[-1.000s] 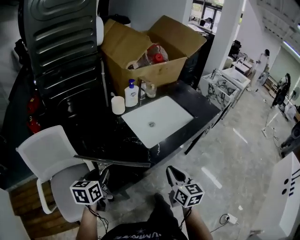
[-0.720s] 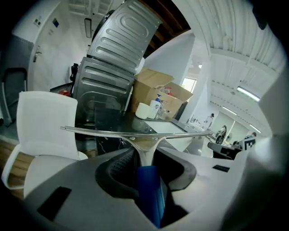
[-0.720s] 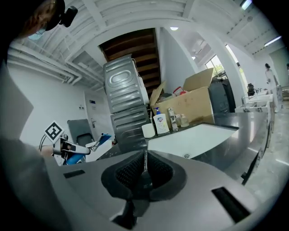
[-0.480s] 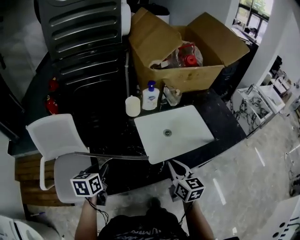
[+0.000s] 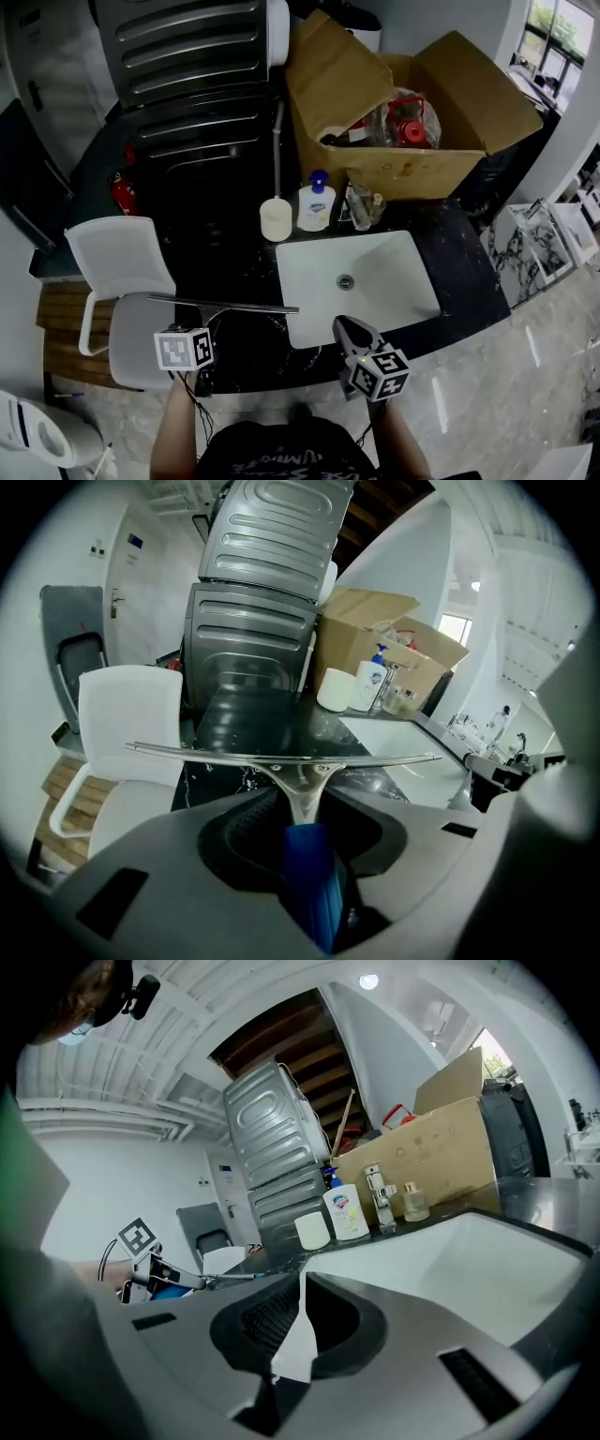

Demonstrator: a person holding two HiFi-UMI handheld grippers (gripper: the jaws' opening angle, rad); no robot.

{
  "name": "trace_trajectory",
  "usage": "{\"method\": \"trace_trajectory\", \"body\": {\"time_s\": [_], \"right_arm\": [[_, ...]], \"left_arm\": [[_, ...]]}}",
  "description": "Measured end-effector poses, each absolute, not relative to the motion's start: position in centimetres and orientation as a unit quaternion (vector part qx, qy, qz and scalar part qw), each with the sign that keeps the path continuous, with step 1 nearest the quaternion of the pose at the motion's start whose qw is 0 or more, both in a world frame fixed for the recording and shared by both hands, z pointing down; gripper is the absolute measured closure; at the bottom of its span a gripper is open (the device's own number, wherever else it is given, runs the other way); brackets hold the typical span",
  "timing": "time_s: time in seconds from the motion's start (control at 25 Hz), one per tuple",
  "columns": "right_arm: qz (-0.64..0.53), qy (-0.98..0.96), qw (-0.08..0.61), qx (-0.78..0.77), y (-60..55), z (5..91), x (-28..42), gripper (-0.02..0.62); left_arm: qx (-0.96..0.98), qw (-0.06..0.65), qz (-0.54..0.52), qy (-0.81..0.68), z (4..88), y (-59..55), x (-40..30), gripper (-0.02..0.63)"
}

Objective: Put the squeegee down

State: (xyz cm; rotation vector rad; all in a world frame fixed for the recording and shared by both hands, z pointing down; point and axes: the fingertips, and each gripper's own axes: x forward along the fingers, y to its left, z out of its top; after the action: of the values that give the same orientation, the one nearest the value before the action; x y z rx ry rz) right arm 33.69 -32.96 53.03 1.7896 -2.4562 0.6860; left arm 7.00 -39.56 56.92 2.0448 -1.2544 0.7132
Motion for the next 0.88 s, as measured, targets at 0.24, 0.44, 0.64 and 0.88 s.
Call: {"method": "trace_trajectory", "body": {"time_s": [0.24,0.44,0.64,0.88], "right_arm": [[0.221,-0.812,0.024,0.539,-35.7,53.6,35.0,0.543],[0.226,-0.822,0.027,0.522,-37.2,54.2,35.9,0.543],[0.232,-0.826,0.026,0.513,-38.4,54.6,36.6,0.543],[0.243,-0.829,0.023,0.504,-39.5,55.4,36.7,0.543]], "left_arm": [[0.746,0.346,0.270,-0.501,59.1,-41.1,8.6,0.454],[0.717,0.348,0.288,-0.531,59.1,-42.5,9.2,0.454],[0.701,0.352,0.295,-0.546,59.5,-43.6,9.4,0.454],[0.695,0.348,0.307,-0.550,60.1,-44.2,9.7,0.454]]}}
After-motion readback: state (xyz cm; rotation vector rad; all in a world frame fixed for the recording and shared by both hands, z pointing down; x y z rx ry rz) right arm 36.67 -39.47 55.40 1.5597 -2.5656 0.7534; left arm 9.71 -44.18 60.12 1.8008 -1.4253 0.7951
